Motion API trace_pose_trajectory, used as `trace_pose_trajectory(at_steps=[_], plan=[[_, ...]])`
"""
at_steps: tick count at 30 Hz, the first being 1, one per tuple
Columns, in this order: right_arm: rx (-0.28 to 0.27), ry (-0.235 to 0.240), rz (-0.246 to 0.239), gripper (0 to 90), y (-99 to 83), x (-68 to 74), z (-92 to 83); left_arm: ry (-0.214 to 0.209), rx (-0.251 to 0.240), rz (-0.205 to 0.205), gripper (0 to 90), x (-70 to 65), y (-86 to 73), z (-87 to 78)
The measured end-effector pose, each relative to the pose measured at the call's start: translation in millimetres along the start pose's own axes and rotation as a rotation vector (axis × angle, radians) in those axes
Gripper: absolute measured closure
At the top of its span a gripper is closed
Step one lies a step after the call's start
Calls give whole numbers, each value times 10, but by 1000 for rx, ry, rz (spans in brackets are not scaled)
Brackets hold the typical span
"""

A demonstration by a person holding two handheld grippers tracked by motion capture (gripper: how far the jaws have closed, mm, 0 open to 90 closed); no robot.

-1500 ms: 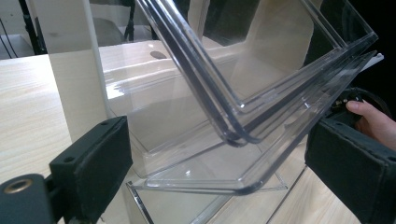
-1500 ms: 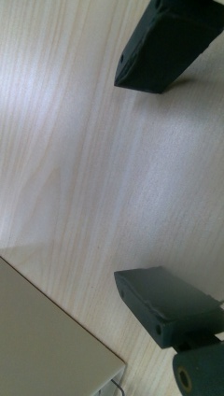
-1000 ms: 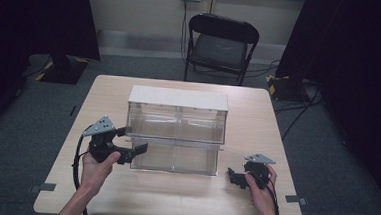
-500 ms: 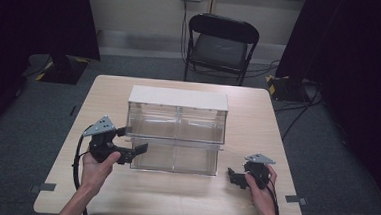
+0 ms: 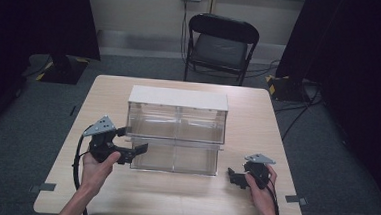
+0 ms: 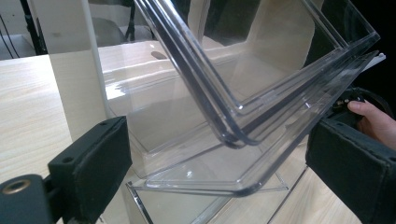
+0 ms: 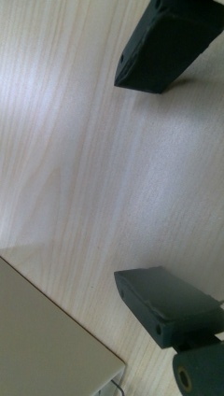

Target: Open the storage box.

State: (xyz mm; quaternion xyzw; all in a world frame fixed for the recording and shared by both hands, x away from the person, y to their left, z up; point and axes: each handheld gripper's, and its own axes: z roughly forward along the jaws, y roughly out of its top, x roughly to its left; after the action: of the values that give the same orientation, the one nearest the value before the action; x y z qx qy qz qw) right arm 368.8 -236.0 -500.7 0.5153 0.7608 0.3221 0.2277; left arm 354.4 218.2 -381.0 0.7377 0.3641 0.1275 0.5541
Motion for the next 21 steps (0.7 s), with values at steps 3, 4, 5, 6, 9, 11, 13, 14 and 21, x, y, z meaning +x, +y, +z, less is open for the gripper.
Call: trace_pose_trajectory(at_steps=[3, 4, 5, 6, 9, 11, 13, 14, 21], plan=[[0, 0, -1, 64, 0, 0, 0, 1, 4, 8, 64, 5, 4, -2], [0, 0, 0, 64, 0, 0, 0, 1, 3, 7, 64, 4, 4, -2], [0, 0, 0, 64, 0, 0, 0, 1, 3, 7, 64, 4, 4, -2], [0, 0, 0, 64, 0, 0, 0, 1, 3, 7, 64, 3, 4, -1], [0, 0, 0, 64, 0, 0, 0, 0, 3, 8, 63, 4, 5, 0], [0, 0, 0, 64, 0, 0, 0, 1, 4, 8, 63, 4, 5, -1], [0, 0, 0, 64, 0, 0, 0, 2, 5, 9, 63, 2, 5, -1], [0, 0, 0, 64, 0, 0, 0, 4, 6, 9, 63, -1, 4, -1], [0, 0, 0, 63, 0, 0, 0, 5, 6, 6, 59, -2, 3, 0]])
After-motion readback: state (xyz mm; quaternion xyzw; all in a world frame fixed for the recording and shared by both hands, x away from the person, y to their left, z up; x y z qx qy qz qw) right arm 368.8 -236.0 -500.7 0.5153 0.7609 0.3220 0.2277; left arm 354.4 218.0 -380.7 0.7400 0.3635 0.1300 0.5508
